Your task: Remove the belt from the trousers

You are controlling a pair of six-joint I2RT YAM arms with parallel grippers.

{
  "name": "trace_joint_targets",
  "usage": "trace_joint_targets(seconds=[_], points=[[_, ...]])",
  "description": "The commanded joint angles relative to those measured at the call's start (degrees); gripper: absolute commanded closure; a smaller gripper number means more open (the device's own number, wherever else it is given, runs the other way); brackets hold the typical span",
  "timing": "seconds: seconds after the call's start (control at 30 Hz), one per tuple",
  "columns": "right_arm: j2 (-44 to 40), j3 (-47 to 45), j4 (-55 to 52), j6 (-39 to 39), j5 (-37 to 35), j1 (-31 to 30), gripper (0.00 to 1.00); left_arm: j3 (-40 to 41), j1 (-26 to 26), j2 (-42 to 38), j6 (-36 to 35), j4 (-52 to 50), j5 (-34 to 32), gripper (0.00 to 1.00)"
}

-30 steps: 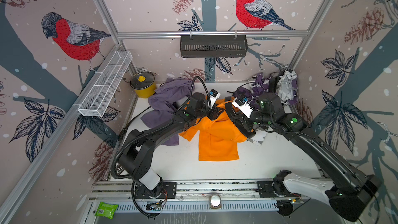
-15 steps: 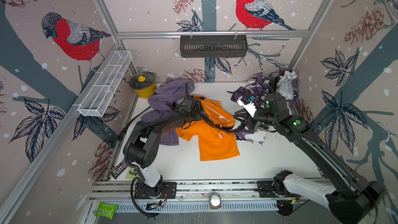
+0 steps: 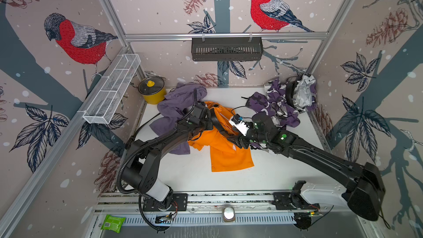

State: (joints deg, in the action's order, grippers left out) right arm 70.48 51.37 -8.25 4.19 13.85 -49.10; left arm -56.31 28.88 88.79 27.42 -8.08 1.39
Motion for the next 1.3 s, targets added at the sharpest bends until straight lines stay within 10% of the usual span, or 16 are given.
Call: trace_joint_targets(seconds=[0.0, 0.23, 0.5, 0.7, 0.8, 0.93, 1.17, 1.27], points=[[-0.2, -4.1, 10.7, -0.9, -17.0, -6.0, 0.23, -0.5, 0.0, -0.5, 1.5, 0.0, 1.1, 1.00], [4.7, -11.5, 25.7, 0.2, -40.2, -13.0, 0.08, -3.4, 0.0, -0.3, 3.0, -0.9, 3.1, 1.00], [12.6, -11.7, 37.0, 4.8, -47.8, -13.2, 0.13, -4.2, 0.0, -1.1, 4.1, -2.2, 5.0, 1.00], [19.7, -11.6, 44.6, 10.2, -53.5, -13.7, 0.29, -4.1, 0.0, -1.3, 4.8, -2.3, 6.0, 1.00], [18.5, -12.1, 44.6, 11.0, -55.3, -13.5, 0.54, -3.7, -0.2, -1.3, 4.5, -2.6, 5.4, 1.00], [10.8, -12.9, 37.3, 9.7, -48.8, -11.3, 0.66, -2.8, -1.1, -0.5, 3.8, -2.6, 4.9, 1.00], [-2.8, -8.7, 13.9, 8.4, -10.1, 4.3, 0.69, -2.9, -1.7, -0.2, 1.7, -2.6, 3.1, 1.00], [-2.8, -4.5, 6.5, 9.8, -6.9, 6.8, 0.70, -3.4, -1.7, -2.5, 0.5, -2.3, 2.7, 1.00]])
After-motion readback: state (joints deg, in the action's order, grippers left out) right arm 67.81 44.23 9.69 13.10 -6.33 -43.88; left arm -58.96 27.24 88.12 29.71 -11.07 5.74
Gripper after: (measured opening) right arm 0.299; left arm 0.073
